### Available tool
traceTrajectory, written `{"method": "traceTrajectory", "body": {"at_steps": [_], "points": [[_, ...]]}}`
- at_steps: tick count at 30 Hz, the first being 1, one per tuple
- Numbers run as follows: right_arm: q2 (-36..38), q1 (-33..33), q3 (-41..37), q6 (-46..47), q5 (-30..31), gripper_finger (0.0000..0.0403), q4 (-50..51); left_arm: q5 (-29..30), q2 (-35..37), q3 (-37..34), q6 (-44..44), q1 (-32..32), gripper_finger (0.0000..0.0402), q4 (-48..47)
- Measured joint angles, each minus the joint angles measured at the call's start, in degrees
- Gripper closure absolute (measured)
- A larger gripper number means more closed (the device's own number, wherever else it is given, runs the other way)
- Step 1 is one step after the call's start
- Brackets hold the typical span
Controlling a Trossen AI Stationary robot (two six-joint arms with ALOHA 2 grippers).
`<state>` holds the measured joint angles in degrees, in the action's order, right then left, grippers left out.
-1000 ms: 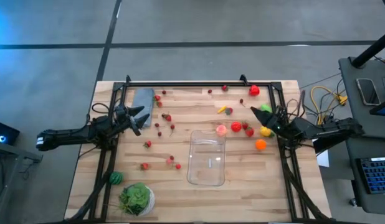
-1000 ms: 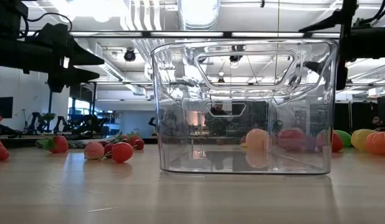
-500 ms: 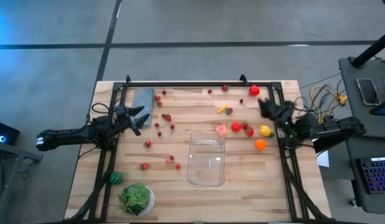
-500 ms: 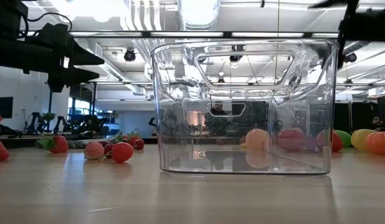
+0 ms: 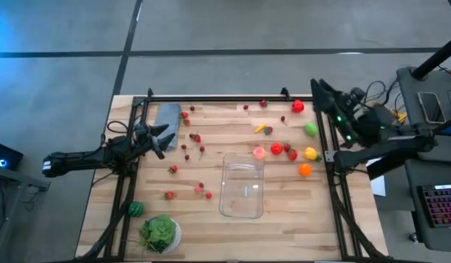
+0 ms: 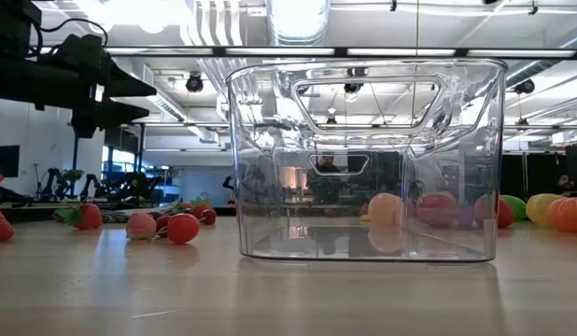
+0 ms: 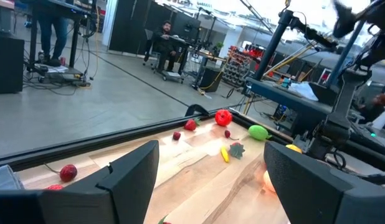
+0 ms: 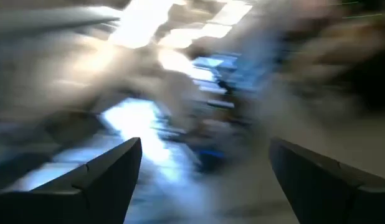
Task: Pick and placing Produce into tupperware
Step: Put the cabbage into the transparent bin
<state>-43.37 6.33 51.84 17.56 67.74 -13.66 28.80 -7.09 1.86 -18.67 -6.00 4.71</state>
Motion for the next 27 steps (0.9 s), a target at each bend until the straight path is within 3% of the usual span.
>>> {"method": "traceTrajectory", "body": {"at_steps": [1,3,5,7,10,13,21,27], "points": [[-1.1,0.3,3.4,5.5,4.7,0.0069,11.6,-0.1,0.0,0.0,-2.7,0.0,0.0125,0.6],[-3.3,0.4,10.1,20.5,4.7,0.0073,35.8,0.0,0.0,0.0,-11.9,0.0,0.0125,1.9],[-6.2,-1.6,16.3,40.9,-3.9,0.0074,59.0,0.5,0.0,0.0,-21.1,0.0,0.0125,2.3],[-9.4,-4.6,21.4,55.8,-13.8,0.0074,78.9,1.0,0.0,0.0,-25.1,0.0,0.0125,2.0],[-14.4,-7.7,26.4,62.8,-22.3,0.0074,98.8,1.7,0.0,0.0,-24.7,0.0,0.0125,2.2],[-19.0,-10.0,28.7,61.0,-28.3,0.0074,103.2,1.7,0.0,0.0,-24.4,0.0,0.0125,2.7],[-31.0,-23.6,30.0,42.0,-47.4,0.0075,103.6,1.5,0.0,0.0,-24.3,0.0,0.0125,2.4],[-35.6,-33.2,28.9,29.7,-51.5,0.0118,103.7,-0.8,0.0,0.0,-24.3,0.0,0.0125,2.4]]}}
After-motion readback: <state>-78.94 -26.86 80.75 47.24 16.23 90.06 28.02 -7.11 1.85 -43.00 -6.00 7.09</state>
